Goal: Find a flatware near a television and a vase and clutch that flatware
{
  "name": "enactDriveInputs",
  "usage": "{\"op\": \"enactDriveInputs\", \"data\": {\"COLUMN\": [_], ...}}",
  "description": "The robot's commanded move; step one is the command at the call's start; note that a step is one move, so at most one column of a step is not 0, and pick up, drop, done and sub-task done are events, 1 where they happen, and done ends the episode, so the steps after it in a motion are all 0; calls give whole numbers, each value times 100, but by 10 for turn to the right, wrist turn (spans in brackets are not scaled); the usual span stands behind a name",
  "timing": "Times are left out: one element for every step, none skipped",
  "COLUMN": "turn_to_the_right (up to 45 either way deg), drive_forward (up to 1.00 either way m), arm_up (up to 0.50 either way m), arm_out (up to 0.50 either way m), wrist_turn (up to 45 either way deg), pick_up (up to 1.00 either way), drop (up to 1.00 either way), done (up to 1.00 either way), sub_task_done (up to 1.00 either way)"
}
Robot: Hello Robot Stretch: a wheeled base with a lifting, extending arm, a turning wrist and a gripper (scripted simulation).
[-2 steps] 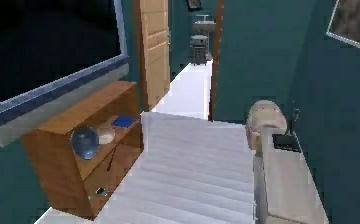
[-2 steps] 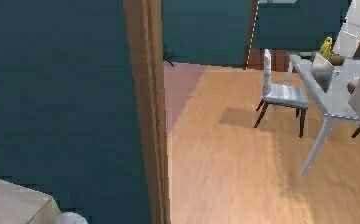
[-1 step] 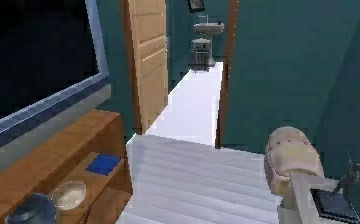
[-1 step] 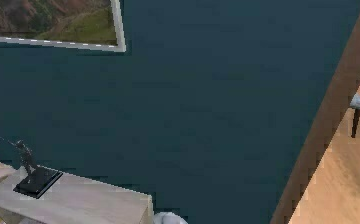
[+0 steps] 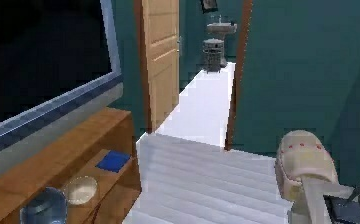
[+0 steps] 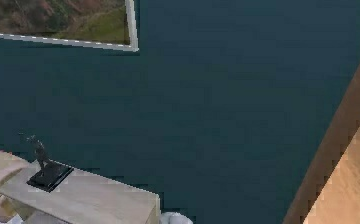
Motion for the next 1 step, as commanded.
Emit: {"op": "enactDriveInputs", "data": {"turn_to_the_right": [0], "drive_forward": [30], "arm_up": [0], "arm_out": [0], "wrist_turn": [0], "pick_up": [0], "drop": [0], "done": [0], "sub_task_done": [0]}}
